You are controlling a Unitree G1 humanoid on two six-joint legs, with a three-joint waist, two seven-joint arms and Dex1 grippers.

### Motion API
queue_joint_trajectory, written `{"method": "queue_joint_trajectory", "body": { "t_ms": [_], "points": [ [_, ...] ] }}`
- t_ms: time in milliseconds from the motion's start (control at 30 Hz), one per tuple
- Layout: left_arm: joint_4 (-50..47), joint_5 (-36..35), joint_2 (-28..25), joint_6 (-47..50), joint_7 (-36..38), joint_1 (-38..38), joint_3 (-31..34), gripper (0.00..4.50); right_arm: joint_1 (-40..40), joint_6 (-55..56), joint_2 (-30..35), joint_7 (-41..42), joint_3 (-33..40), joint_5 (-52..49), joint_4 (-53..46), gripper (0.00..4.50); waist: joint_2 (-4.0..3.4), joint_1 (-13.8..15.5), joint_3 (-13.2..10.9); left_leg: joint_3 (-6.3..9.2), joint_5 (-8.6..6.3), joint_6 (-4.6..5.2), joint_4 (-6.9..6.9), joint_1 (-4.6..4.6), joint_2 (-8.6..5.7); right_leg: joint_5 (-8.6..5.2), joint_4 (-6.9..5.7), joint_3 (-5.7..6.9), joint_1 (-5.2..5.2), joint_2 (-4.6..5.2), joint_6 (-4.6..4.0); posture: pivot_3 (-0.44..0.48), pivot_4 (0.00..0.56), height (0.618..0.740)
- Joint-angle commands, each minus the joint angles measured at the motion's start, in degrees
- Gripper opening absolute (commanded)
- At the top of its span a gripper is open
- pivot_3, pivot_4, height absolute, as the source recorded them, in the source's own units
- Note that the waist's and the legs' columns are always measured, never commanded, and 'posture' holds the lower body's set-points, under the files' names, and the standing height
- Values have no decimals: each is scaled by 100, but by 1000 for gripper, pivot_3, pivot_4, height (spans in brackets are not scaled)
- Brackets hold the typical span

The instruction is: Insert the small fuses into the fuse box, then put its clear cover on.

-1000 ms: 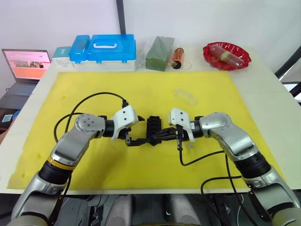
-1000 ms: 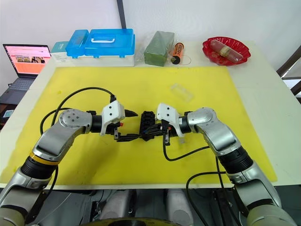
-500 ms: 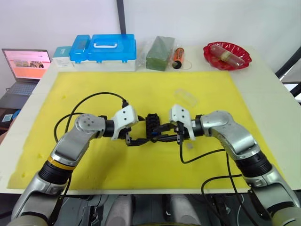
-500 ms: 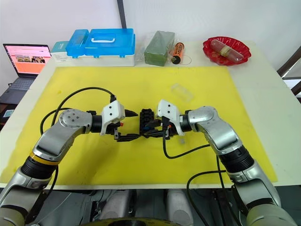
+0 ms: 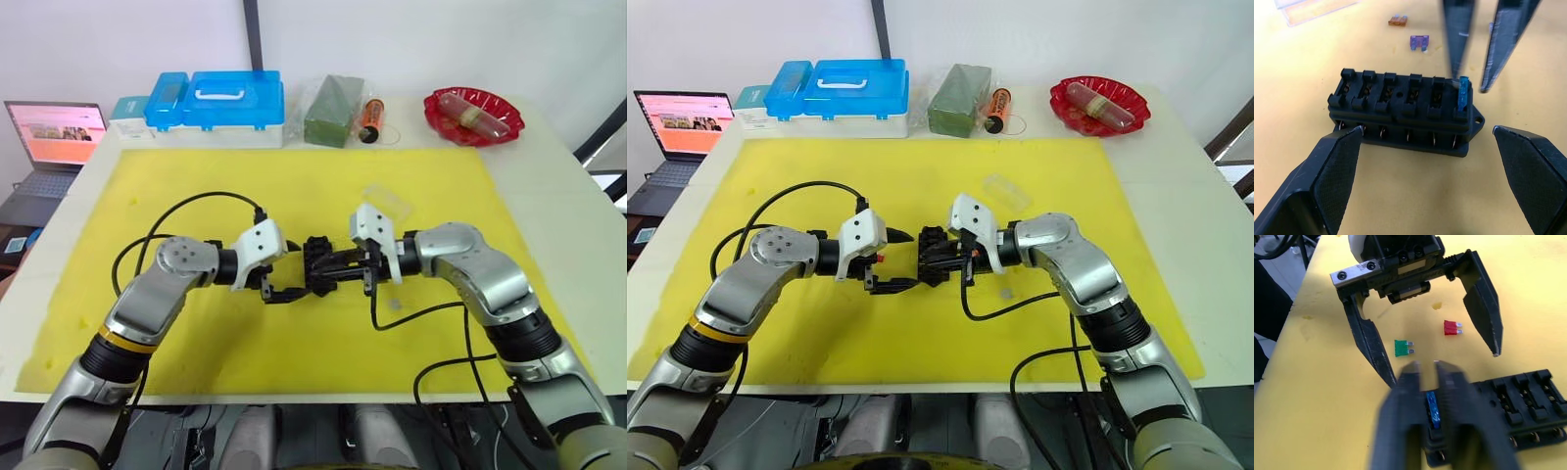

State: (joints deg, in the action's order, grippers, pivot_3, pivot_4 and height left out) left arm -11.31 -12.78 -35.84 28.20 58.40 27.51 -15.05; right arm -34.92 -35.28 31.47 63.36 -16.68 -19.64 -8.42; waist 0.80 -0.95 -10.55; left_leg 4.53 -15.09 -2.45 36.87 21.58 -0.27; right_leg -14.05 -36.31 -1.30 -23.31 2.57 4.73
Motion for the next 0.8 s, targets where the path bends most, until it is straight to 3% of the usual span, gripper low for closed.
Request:
{"method": "queue_joint_trajectory", "body": {
  "t_ms": [33, 800],
  "points": [
    [-73, 48, -36, -89, -32, 60, 69, 4500, 12, 188, -28, 43, 20, 9, 36, 16, 0, 0, 0, 0, 0, 0, 0, 0, 0, 0, 0, 0, 0, 0, 0, 0, 150, 740],
    [-63, 87, -29, -55, -54, 59, 134, 4500, 268, 941, 97, 161, -309, 633, 927, 16, 0, 2, 0, 0, 0, 0, 1, -7, 0, 0, 0, 0, 8, 0, -1, 0, 150, 740]
  ]
}}
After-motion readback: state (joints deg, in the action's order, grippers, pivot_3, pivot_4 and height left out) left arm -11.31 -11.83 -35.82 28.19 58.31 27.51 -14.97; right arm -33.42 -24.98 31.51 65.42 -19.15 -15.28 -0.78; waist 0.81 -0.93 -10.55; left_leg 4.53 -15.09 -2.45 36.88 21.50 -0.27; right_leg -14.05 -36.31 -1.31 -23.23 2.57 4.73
